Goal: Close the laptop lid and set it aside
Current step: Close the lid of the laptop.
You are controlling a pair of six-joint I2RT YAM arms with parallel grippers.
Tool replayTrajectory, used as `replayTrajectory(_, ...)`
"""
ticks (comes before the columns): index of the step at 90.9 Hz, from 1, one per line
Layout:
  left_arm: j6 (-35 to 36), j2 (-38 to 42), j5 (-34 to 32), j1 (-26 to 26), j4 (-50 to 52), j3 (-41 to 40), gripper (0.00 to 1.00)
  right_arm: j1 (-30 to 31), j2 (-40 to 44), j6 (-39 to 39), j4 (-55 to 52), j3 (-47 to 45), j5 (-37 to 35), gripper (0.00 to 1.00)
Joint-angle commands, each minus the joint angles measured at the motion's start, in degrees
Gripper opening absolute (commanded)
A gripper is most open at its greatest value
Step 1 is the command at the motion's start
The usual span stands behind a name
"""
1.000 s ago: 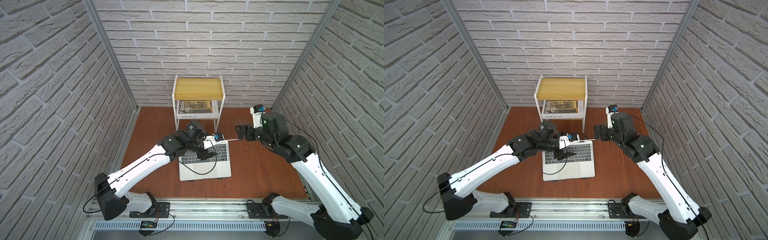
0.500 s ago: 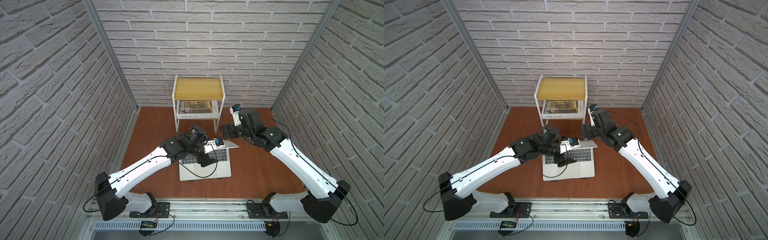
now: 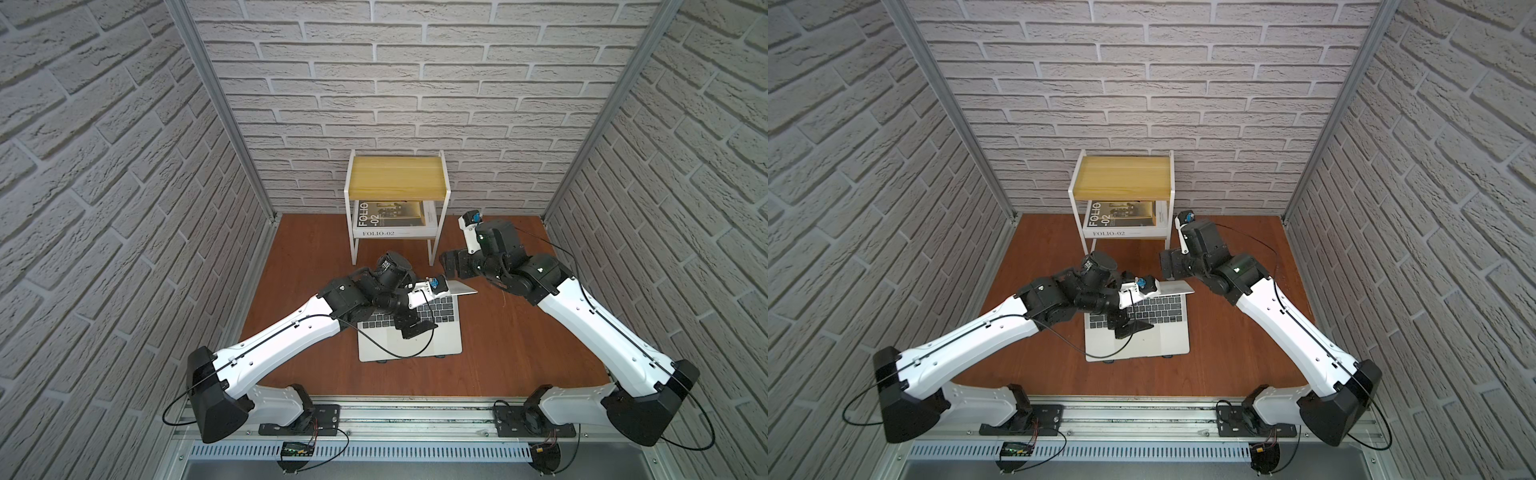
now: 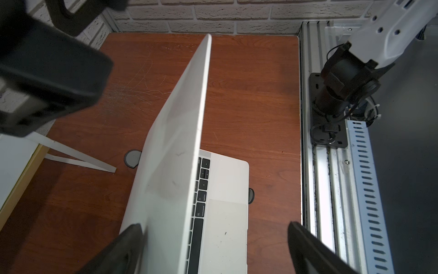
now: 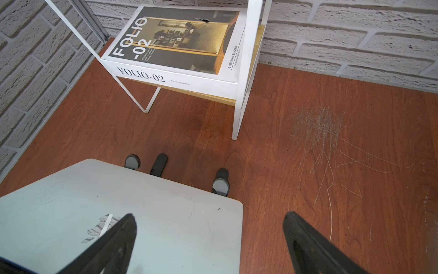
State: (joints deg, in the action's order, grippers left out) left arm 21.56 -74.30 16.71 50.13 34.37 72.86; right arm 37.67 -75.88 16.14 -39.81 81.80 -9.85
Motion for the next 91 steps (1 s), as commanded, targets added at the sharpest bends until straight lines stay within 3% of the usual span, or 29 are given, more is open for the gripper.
replayTrajectory(1,-0.28,1.70,0.11,0.36,2.15,-0.30,0.98,0.47,0.91,0.35,2.19,-1.30,0.60,0.99)
replayTrajectory(31,-1.27,4.81,0.39,0.35,-2.96,-0.94,0.99,1.15,1.78,1.12,3.30,-4.73,1.45,1.00)
replayTrajectory(51,-1.10,8.05,5.10,0.32,-9.16,-0.80,0.98,1.77,2.22,1.50,4.18,-6.86,1.22,1.00)
replayTrajectory(67,-4.65,11.28,-1.10,-0.32,-18.26,-1.93,0.98,2.27,2.38,1.61,4.56,-8.28,0.83,1.00)
replayTrajectory(77,-11.85,14.16,-3.19,-4.89,-25.65,-4.74,0.98,2.41,2.57,1.69,4.73,-9.13,0.59,1.00)
replayTrajectory(91,-26.88,16.14,-5.20,-17.39,-28.92,-9.10,0.96,2.50,3.38,1.75,5.45,-10.77,0.19,1.00)
